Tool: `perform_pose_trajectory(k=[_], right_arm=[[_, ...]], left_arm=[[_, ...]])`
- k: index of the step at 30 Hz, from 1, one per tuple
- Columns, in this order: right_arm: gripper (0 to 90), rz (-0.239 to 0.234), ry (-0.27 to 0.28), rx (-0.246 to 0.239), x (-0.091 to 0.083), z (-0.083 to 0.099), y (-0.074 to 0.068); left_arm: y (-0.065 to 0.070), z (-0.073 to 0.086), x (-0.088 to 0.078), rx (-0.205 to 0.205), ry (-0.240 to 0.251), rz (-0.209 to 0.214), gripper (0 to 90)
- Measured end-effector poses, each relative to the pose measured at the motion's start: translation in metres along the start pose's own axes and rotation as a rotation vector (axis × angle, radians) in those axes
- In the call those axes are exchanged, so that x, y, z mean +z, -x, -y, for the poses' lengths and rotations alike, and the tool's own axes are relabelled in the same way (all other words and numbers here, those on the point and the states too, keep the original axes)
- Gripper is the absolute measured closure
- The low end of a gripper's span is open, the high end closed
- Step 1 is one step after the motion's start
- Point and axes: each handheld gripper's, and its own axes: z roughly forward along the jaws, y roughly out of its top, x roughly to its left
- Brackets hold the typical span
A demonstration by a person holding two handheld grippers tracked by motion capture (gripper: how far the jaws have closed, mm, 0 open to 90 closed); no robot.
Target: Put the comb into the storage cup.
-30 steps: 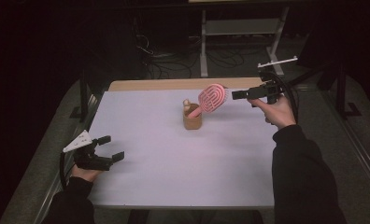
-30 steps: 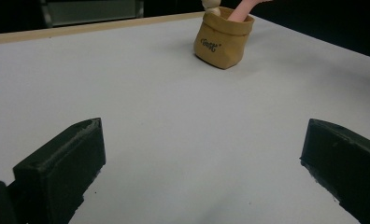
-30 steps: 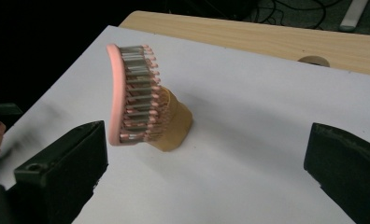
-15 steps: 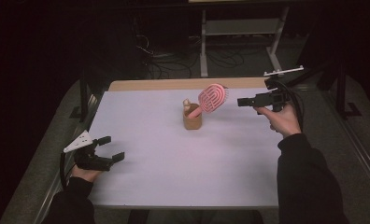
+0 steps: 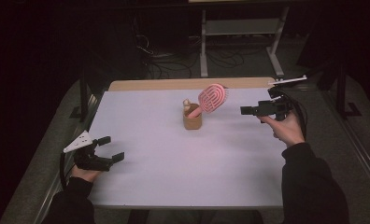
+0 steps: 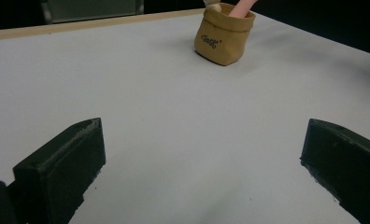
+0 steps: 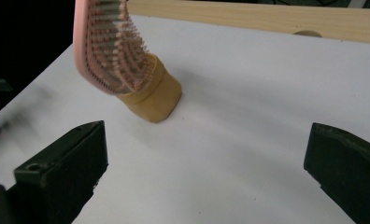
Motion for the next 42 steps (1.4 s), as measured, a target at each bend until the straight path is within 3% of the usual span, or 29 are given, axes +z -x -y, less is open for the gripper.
perform_pose_trajectory(k=[20, 42], right_arm=[[0.0, 0.000, -0.005, -0.024, -0.006, 0.040, 0.007], [0.0, 0.008, 0.007, -0.076, -0.006, 0.095, 0.002]], left_arm=[[0.000, 0.001, 0.002, -0.002, -0.011, 0.005, 0.0], [0.000, 0.001, 0.001, -0.005, -0.007, 0.013, 0.0]])
